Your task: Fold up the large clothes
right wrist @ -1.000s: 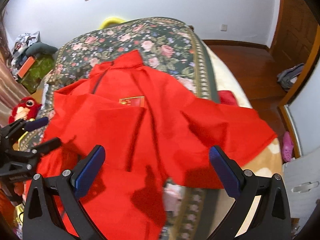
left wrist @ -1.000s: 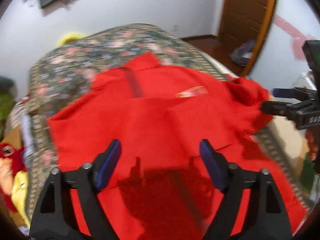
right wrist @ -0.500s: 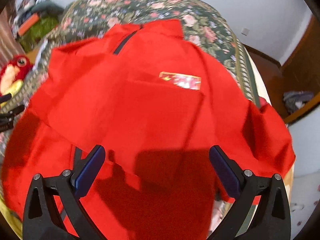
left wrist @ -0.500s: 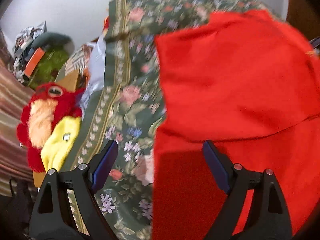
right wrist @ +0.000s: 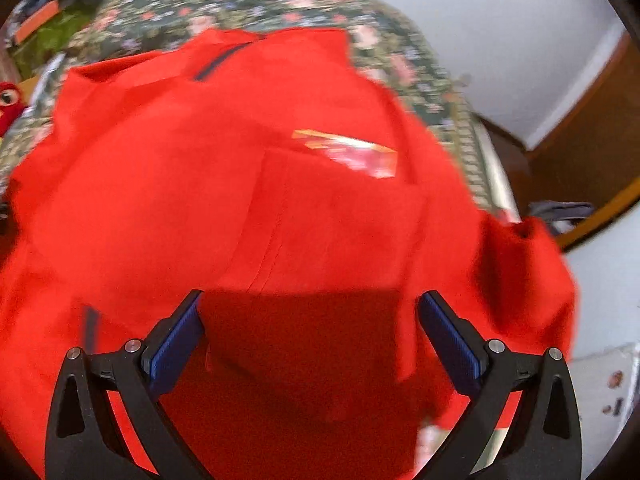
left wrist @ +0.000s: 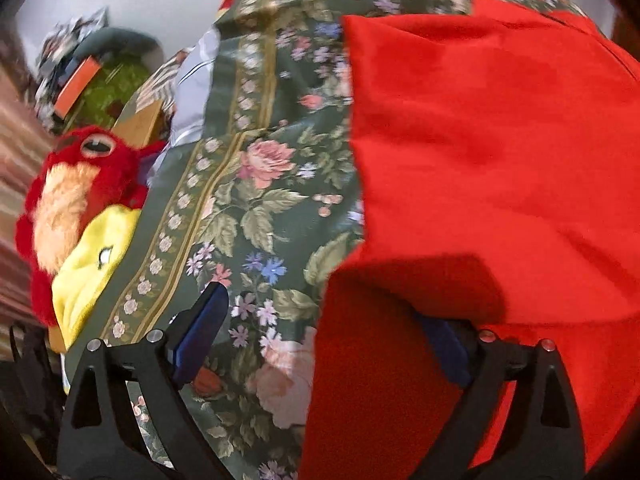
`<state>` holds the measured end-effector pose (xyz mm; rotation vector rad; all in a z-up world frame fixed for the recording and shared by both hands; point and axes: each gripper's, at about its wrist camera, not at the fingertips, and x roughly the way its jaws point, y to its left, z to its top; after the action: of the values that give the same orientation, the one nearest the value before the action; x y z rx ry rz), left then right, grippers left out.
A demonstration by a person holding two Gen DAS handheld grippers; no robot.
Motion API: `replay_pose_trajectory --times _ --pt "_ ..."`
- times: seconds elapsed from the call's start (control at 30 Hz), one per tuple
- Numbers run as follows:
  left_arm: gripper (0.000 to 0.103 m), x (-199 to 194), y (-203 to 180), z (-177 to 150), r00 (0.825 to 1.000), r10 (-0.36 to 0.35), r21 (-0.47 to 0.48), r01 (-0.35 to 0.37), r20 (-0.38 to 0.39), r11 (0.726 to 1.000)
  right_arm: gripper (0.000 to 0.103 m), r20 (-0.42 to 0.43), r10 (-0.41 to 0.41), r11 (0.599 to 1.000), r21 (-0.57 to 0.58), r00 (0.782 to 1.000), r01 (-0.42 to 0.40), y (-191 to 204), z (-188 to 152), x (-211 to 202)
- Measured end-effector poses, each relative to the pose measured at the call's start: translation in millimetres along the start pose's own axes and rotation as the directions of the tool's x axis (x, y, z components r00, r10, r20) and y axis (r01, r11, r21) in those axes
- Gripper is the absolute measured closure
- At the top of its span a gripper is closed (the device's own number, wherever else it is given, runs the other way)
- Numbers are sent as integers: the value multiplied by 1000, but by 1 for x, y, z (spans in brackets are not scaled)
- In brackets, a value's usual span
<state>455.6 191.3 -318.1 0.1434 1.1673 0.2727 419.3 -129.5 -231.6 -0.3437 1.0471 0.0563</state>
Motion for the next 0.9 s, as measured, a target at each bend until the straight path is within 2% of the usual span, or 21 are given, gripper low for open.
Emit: replay_pose_trajectory --times 0.1,0.2,0.33,0.47,0.57,0.67,0.9 --pt "5 7 15 -1 998 -58 -95 54 -30 994 0 12 -74 997 20 997 73 -24 -8 -5" --pt "5 12 30 -2 993 -104 -171 94 -50 981 0 13 -97 994 50 995 96 -49 -15 -12" --pt "5 13 44 -3 995 -75 -230 57 -71 971 0 11 -135 985 107 991 133 -84 -25 -24" --pt "5 8 48 -5 997 -16 -219 -2 -79 976 0 -9 -142 975 169 990 141 -112 -38 -31" --pt "6 -1 49 -7 997 12 -194 -27 -75 981 0 -25 -119 969 215 993 121 -130 -46 -35" --pt "6 -26 44 -8 999 6 -179 -15 -51 984 0 -14 -79 961 263 997 80 -144 -56 -46" --pt "6 -94 17 9 997 -44 -140 52 59 989 0 90 44 928 365 995 -74 -171 -64 -82"
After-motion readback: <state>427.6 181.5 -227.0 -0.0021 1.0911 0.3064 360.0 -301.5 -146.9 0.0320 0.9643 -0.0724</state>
